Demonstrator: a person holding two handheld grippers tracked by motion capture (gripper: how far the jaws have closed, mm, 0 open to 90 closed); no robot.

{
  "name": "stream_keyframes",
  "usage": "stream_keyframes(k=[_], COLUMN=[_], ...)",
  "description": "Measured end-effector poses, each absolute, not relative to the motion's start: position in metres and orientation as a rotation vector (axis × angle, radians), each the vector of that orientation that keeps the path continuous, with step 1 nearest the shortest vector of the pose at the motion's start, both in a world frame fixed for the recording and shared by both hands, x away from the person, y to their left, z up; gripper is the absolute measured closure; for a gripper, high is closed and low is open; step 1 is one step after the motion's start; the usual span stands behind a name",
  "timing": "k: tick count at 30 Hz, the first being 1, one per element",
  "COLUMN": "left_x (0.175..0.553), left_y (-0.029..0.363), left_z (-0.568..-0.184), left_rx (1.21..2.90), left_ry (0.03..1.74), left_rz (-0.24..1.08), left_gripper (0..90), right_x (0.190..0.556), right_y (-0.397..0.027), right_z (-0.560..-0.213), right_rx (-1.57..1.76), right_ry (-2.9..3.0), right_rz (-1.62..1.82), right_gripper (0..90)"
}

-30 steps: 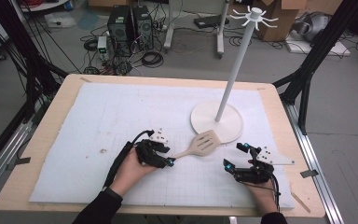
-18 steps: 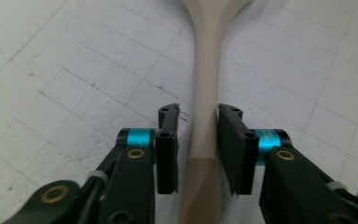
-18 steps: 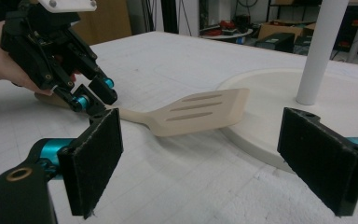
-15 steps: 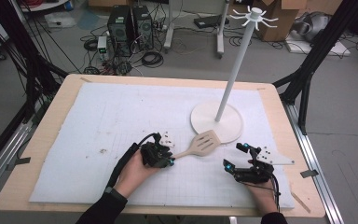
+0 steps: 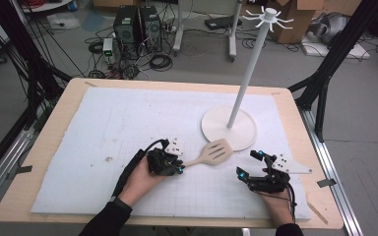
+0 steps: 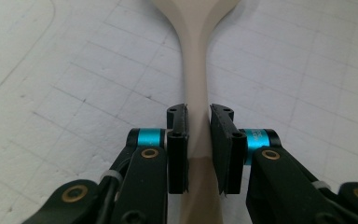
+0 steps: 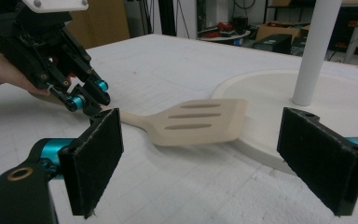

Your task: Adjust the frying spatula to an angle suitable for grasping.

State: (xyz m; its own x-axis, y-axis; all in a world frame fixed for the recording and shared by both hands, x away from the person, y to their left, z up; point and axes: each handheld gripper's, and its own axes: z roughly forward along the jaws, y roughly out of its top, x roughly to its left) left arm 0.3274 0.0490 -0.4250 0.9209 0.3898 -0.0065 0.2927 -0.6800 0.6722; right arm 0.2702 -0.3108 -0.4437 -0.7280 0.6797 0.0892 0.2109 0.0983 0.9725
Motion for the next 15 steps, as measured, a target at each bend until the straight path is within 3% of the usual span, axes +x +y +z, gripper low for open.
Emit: stream_keyframes(k=[15], left_x=[0.322], left_y=[0.067], left_z=[-0.416], left_rx=[2.283], left_ry=[0.299], left_rz=[0.084], left_gripper=[76.8], right_x=[0.265], right_y=[-0.319], right_z=[-0.441], right_rx=[0.905], right_ry=[1.895], right_rz=[1.705], right_gripper=[15.3])
